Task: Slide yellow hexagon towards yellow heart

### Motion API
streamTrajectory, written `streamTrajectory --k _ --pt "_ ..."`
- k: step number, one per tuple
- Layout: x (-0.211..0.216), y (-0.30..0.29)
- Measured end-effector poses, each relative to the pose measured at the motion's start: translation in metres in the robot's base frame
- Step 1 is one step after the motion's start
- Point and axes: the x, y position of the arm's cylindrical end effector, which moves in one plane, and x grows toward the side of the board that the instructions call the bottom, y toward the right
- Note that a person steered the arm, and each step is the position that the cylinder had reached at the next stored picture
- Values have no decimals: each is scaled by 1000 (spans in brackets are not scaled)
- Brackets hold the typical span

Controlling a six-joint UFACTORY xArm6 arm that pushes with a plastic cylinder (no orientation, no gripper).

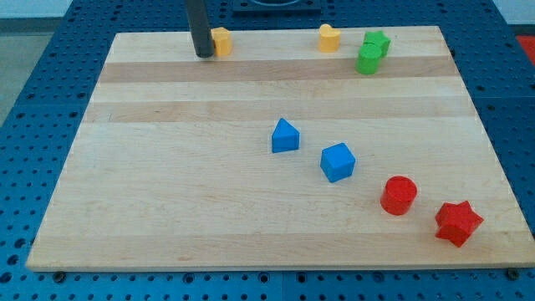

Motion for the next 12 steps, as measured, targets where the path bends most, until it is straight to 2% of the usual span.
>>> streamTrajectory --k 1,2,3,4,9,11,12 --pt "0 -7" --pt "0 -40" --pt "-11 -40" --pt "-55 -31" --pt "-51 -31" --pt "-51 -2" --pt "-53 -8"
